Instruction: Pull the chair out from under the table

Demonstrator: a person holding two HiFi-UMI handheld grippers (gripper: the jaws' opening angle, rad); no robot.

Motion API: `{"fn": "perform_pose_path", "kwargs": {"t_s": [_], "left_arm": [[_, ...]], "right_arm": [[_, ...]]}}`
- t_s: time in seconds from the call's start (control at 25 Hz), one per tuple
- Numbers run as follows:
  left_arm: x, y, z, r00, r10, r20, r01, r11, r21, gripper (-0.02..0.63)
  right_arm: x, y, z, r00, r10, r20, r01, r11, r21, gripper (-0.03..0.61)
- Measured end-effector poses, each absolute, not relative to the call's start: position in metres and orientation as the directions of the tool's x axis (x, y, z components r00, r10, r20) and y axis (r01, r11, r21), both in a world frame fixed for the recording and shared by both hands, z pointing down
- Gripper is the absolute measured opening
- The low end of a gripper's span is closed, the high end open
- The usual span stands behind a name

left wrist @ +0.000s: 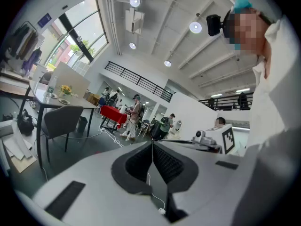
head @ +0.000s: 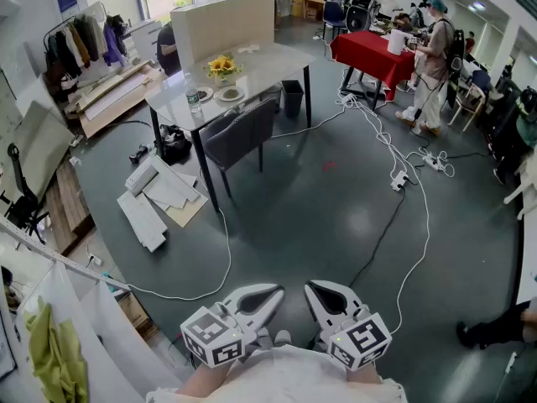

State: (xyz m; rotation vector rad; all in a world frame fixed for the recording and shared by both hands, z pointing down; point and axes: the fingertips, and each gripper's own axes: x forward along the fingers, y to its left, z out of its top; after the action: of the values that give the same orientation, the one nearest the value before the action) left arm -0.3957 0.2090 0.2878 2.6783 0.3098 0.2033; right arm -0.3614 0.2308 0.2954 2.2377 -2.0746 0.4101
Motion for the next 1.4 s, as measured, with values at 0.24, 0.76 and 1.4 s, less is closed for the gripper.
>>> {"fn": "perform_pose_path", "kwargs": {"t_s": [0.24,0.76,1.4], "left_arm": [[-0.391,0.216,0.291,0.956,0.268,0.121,0.197,-0.888,0.416,0.015],[-0.381,0.229,0.293,0.955,0.267,0.13,0.193,-0.892,0.409,0.015],[-0.351,0.254,0.312,0.95,0.279,0.136,0.193,-0.874,0.447,0.015]], "right_arm": [[-0.359,0.232,0.299,0.049,-0.968,0.247,-0.989,-0.081,-0.123,0.003],[-0.355,0.243,0.297,0.032,-0.971,0.236,-0.993,-0.058,-0.107,0.003],[-0.32,0.265,0.319,0.065,-0.969,0.238,-0.977,-0.11,-0.181,0.005]]}}
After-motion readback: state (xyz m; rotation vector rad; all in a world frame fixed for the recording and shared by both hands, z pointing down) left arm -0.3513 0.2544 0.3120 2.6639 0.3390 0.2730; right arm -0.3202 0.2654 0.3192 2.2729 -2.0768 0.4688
